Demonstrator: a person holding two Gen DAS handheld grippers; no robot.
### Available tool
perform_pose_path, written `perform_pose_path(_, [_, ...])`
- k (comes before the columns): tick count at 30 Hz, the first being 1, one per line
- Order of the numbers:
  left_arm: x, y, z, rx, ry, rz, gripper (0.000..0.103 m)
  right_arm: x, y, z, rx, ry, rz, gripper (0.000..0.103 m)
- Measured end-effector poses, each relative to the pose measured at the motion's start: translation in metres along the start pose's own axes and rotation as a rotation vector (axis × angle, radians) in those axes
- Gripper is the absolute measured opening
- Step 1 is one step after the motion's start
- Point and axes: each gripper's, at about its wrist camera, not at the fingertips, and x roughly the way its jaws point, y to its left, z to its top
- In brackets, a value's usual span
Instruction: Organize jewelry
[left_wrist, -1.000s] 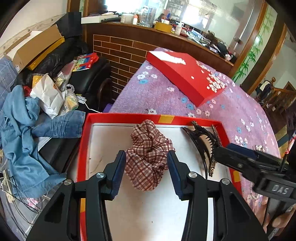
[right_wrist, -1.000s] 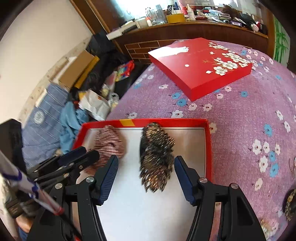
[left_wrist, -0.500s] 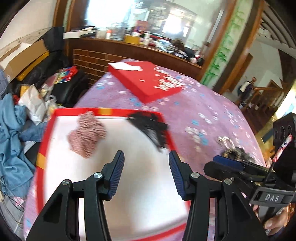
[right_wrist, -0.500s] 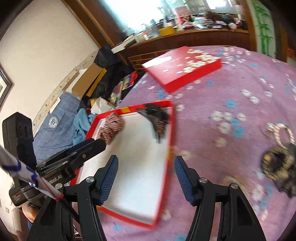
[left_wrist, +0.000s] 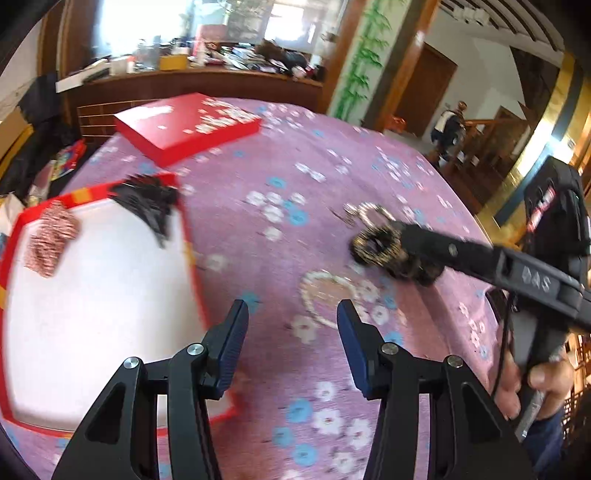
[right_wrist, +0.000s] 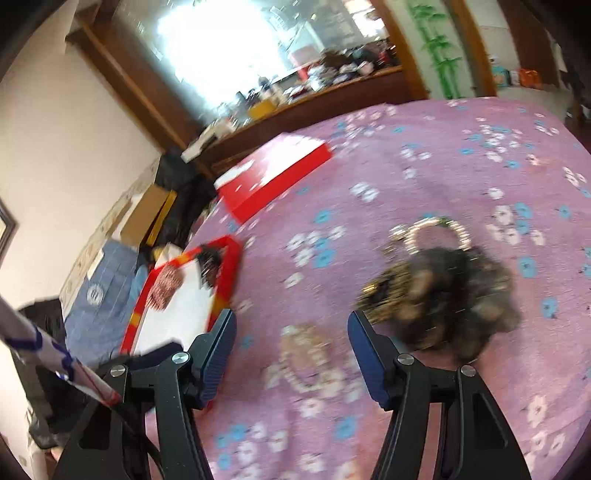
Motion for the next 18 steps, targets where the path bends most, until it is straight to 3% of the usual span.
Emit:
perform_pose_path(6, [0.038, -0.018, 0.010, -0.005, 0.036, 0.010, 0.048, 0.000, -0.026, 0.002, 0.036, 0.016, 0.068, 0.064])
perform_pose_path(9, [0.061, -0.018, 0.019, -0.003, 0.062, 0.055, 0.047, -0.003, -0.029, 0.003, 0.052, 0.005, 0.097, 0.064])
perform_pose_path(12, [0.079, -0.014, 0.023, -0.010, 0.096, 0.058, 0.040, -0.005, -0.031, 0.002, 0.062, 0.000, 0.103, 0.064])
perform_pose_path(18, [0.099, -0.008, 0.028, -0.027, 0.094, 0.024, 0.037, -0.007, -0.032, 0.002, 0.080, -0.007, 0.123, 0.064])
